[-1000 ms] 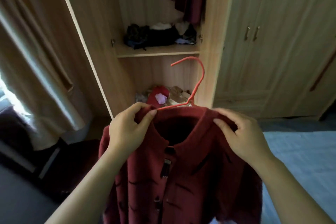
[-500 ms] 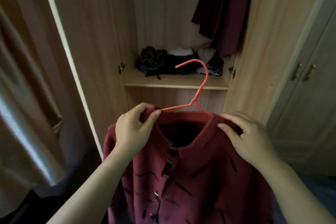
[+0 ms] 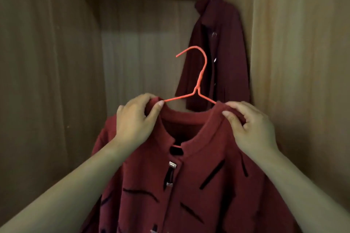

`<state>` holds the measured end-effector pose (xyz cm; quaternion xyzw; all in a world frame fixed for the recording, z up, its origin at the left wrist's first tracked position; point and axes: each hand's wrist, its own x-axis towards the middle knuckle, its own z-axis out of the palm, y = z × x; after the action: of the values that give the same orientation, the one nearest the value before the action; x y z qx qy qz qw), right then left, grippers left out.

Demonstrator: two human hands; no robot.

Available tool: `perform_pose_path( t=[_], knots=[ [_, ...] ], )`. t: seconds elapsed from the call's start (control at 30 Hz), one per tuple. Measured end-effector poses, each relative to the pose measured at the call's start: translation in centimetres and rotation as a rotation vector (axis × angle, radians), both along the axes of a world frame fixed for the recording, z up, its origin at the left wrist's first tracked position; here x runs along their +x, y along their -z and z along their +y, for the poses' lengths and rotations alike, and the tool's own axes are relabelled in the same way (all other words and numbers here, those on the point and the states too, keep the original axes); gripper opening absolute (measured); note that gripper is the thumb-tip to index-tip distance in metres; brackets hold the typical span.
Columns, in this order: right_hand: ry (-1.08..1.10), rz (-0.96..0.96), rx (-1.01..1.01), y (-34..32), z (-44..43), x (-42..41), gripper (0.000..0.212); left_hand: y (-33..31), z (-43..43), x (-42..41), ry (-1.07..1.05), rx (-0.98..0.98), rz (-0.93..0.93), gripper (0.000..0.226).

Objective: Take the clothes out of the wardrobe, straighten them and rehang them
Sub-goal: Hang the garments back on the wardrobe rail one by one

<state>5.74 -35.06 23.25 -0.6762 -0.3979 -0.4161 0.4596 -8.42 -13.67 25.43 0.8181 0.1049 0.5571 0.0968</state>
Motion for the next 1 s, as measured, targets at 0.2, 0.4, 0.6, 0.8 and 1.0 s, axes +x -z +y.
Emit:
perform_pose_path(
  t=[0.2, 0.4, 0.6, 0.8, 1.0],
  knots=[
    [-0.001, -0.041, 0.107, -9.8, 8.1, 12.8, 0.017, -9.8, 9.2, 14.4, -0.042, 0.142, -0.046, 0.037],
    [0.086, -0.125, 0.162, -19.1, 14.0, 23.0, 0.019, -18.8, 16.2, 26.6, -0.009, 0.156, -0.107, 0.050],
    [0.283, -0.158, 0.133, -24.9, 19.0, 29.8, 0.020, -22.3, 22.4, 35.4, 0.083, 0.125, -0.238, 0.066],
    [0.434, -0.227, 0.161, -29.8, 23.2, 34.9, 0.018, -23.5, 27.3, 43.6, 0.218, 0.176, -0.079, 0.066],
    [0.571, -0.287, 0.184, -38.6, 26.0, 38.4, 0.020, -30.5, 29.9, 50.0, 0.281, 0.201, -0.152, 0.058]
  ],
)
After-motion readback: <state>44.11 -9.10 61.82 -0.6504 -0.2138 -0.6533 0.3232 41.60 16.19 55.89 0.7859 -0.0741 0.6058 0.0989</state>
